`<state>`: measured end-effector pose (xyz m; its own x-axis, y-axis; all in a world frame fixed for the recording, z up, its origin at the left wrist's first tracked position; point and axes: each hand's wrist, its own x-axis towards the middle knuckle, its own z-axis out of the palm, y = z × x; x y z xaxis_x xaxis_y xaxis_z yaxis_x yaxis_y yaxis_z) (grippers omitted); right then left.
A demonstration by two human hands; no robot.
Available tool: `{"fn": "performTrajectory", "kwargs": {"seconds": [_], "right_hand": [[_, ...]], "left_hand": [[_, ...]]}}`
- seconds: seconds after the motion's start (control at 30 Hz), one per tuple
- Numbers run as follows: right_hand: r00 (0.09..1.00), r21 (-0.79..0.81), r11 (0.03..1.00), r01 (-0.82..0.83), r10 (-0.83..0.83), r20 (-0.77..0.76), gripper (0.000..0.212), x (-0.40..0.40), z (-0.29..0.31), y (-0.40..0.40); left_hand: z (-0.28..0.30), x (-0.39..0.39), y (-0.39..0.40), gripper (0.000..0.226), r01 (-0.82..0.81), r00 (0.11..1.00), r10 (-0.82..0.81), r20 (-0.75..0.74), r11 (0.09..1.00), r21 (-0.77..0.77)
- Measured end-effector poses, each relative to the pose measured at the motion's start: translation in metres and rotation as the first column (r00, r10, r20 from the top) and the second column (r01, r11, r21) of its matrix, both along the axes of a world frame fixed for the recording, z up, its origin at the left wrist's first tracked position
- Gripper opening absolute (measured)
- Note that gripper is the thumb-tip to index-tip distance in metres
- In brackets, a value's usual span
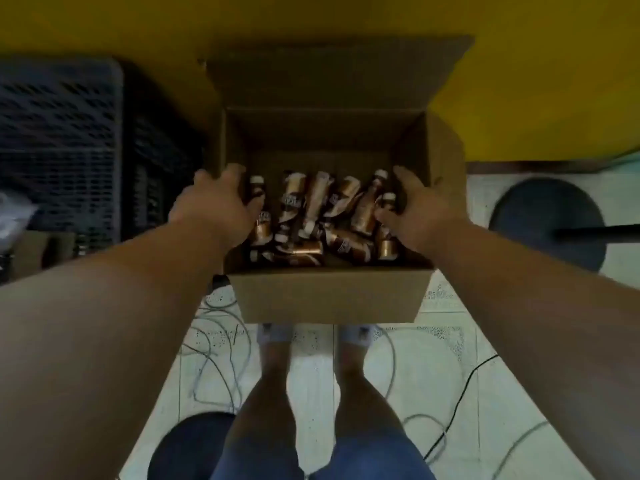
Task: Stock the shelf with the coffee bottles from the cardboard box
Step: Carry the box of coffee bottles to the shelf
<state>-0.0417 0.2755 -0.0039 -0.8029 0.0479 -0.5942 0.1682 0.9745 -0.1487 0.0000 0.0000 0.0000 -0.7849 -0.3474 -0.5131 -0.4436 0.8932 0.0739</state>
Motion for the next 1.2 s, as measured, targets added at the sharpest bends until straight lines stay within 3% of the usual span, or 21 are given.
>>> {"fn": "performTrajectory", "kwargs": {"seconds": [0.1,0.17,0.27,0.37,0.5,0.73,0.9,1.07,1.2], "right_hand": [[1.0,0.119,0.993,0.014,-0.015,0.013,0.074,-0.011,-0.044,0.009],[0.997,0.145,0.988,0.058,-0.064,0.031,0.074,-0.02,-0.064,0.017],[0.998,0.156,0.988,0.002,-0.011,0.062,0.073,-0.031,-0.078,0.025],[0.999,0.156,0.987,-0.048,0.043,0.03,0.074,-0.042,-0.087,0.04],[0.984,0.148,0.974,-0.173,0.177,-0.009,0.068,-0.055,-0.097,0.06],[0.985,0.191,0.969,-0.158,0.168,-0.038,0.059,-0.052,-0.093,0.058],[0.983,0.16,0.973,-0.168,0.178,-0.051,0.056,-0.034,-0.046,0.065],[0.978,0.131,0.974,-0.184,0.195,-0.073,0.052,-0.009,0.074,0.076],[0.986,0.166,0.981,-0.101,0.121,-0.114,0.054,0.016,0.162,0.096]], "left_hand": [[-0.038,0.0,-0.005,0.064,0.035,0.997,-0.03,0.068,0.997,-0.075],[-0.061,0.003,-0.01,0.067,0.024,0.995,-0.015,0.103,0.996,-0.082],[-0.084,0.002,-0.02,0.067,0.037,0.987,-0.027,0.157,0.997,-0.063],[-0.093,-0.002,-0.028,0.069,0.061,0.994,-0.057,0.098,0.997,-0.043],[-0.097,-0.011,-0.034,0.093,0.048,0.995,-0.046,0.09,0.999,-0.023],[-0.091,-0.013,-0.033,0.083,0.024,0.999,-0.024,0.038,1.0,0.02],[-0.035,-0.005,-0.03,0.08,0.064,0.997,-0.063,0.039,0.997,-0.031],[0.093,0.006,-0.013,0.073,0.078,0.997,-0.077,0.014,0.993,-0.087],[0.182,0.027,0.007,0.071,0.075,0.997,-0.076,-0.001,0.991,-0.107]]}}
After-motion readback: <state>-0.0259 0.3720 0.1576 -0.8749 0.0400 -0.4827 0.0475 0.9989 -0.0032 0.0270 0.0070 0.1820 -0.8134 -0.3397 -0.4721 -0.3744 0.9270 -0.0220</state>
